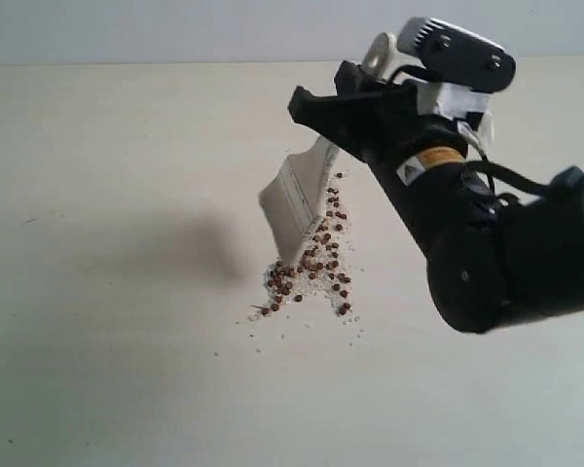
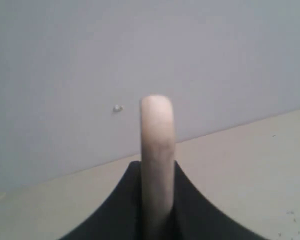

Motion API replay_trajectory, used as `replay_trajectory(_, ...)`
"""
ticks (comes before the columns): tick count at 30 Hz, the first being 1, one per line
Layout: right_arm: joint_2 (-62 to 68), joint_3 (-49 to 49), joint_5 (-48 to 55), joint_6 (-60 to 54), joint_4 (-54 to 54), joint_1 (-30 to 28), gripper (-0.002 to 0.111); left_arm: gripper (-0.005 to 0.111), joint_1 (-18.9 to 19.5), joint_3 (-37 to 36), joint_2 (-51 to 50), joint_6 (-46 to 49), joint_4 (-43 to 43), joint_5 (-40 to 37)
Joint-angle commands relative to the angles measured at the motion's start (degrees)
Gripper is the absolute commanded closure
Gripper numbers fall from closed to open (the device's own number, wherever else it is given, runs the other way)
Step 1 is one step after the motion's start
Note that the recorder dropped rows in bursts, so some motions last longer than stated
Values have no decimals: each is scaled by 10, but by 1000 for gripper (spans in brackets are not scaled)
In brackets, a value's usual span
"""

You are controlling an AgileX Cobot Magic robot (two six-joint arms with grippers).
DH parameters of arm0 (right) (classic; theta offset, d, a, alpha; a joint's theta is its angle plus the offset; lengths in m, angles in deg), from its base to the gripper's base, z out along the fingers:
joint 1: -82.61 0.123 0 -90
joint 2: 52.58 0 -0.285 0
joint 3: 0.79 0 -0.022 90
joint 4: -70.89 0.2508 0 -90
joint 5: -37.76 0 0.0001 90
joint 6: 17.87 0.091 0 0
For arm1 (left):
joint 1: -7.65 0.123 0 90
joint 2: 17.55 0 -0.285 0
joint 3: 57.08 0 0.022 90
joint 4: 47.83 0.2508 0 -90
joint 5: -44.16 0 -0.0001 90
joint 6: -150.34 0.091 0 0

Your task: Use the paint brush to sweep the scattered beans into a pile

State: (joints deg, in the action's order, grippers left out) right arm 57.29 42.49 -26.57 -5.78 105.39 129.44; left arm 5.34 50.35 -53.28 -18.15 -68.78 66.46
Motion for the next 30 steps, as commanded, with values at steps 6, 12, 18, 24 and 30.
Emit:
replay_trajectory(6, -7, 90, -56, 211, -239, -2, 108, 107, -3, -2, 2, 2, -4, 0)
replay_trajectory(12, 14, 90, -56, 220, -317, -2, 108, 107, -3, -2, 2, 2, -4, 0)
replay_trajectory(18, 49, 90, -56, 169, -329, -2, 108, 107, -3, -2, 2, 2, -4, 0)
replay_trajectory(24, 49, 90, -56, 80, -282, -2, 108, 107, -3, -2, 2, 2, -4, 0)
replay_trajectory(30, 49, 90, -56, -5, -183, -2, 108, 107, -3, -2, 2, 2, -4, 0)
